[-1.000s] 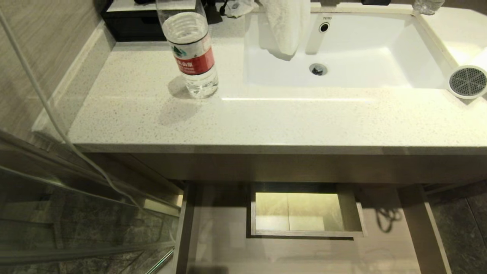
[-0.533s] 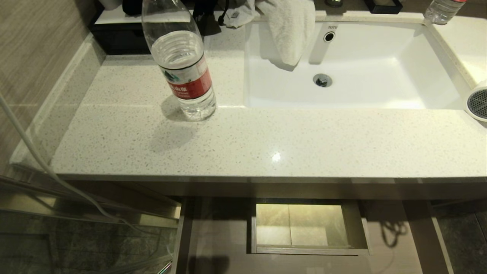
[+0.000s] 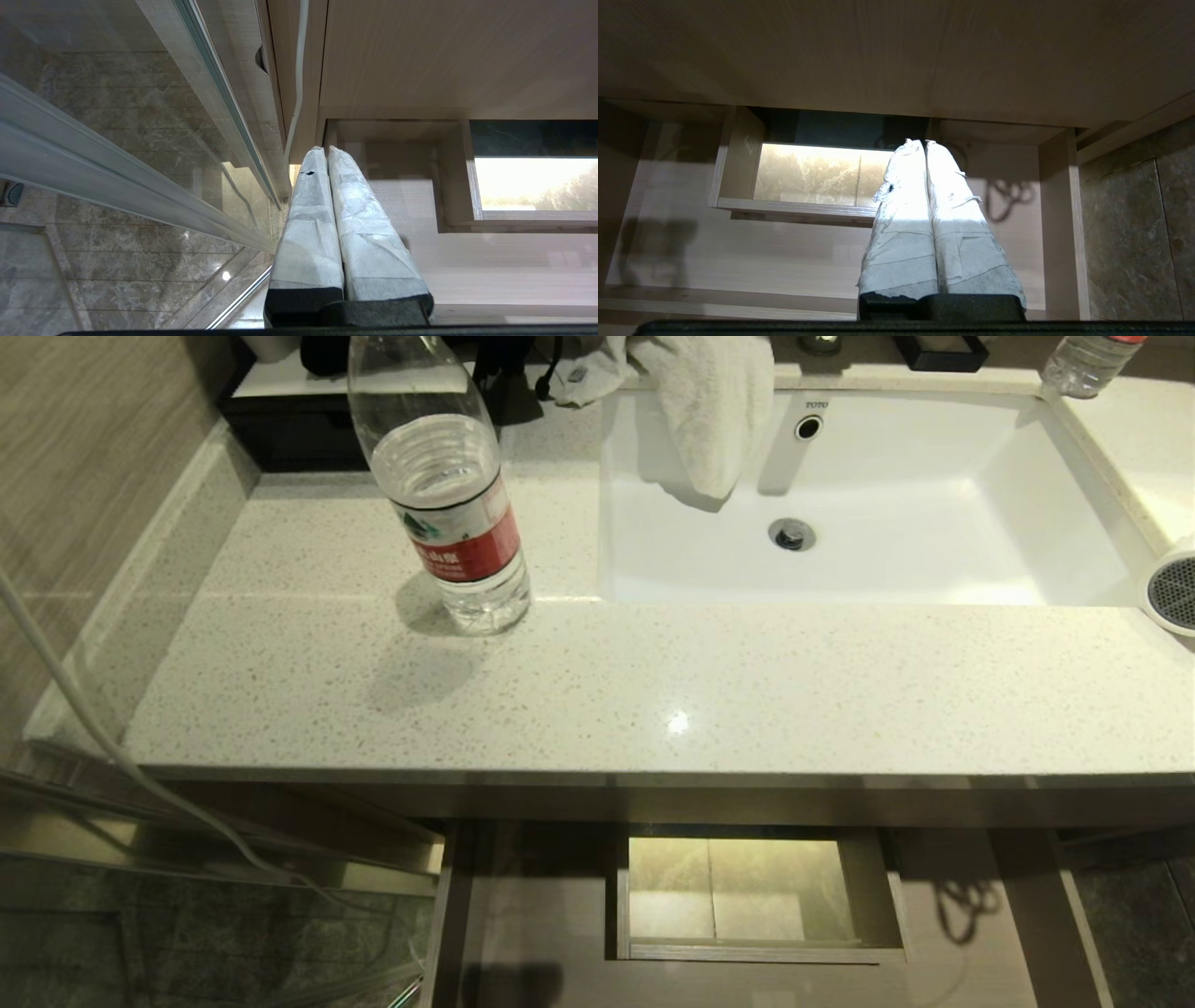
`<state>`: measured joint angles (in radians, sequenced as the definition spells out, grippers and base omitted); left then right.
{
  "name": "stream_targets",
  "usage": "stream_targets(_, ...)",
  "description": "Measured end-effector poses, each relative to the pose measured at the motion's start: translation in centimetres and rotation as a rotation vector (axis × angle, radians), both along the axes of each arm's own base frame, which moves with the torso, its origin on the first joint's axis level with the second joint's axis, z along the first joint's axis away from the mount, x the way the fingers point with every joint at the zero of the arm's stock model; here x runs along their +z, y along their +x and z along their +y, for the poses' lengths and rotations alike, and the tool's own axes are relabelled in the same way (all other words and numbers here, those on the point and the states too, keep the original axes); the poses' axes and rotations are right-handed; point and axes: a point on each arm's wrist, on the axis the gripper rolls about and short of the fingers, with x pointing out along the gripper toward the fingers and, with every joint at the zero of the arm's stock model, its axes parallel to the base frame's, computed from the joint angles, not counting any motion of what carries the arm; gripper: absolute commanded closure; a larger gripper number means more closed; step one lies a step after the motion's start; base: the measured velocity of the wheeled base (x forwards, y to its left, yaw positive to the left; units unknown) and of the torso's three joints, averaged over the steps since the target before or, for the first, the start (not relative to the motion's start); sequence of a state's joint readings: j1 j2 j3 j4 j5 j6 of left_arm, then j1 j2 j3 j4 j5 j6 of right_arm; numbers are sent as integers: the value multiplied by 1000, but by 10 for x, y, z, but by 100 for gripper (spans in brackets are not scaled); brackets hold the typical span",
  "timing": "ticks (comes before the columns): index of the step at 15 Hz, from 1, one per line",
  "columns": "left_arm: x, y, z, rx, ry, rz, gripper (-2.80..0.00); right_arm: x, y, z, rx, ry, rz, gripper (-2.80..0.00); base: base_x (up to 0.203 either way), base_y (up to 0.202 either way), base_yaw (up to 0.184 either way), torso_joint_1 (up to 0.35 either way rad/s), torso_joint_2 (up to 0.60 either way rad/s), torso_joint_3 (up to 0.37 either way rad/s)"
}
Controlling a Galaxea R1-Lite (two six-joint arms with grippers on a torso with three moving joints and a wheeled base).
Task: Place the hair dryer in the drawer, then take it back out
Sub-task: Pick up the hairdryer
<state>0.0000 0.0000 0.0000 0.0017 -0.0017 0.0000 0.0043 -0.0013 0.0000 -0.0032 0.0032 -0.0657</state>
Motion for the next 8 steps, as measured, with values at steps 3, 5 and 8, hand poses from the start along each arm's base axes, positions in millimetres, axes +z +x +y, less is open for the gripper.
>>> stream_targets(3, 0, 0, 0, 0, 0, 0, 0, 0, 0, 0, 0, 0, 0, 0, 0, 0, 0, 0, 0, 0)
stream_targets(5, 0, 0, 0, 0, 0, 0, 0, 0, 0, 0, 0, 2, 0, 0, 0, 0, 0, 0, 0, 0)
stream_targets(8, 0, 0, 0, 0, 0, 0, 0, 0, 0, 0, 2, -2, 0, 0, 0, 0, 0, 0, 0, 0)
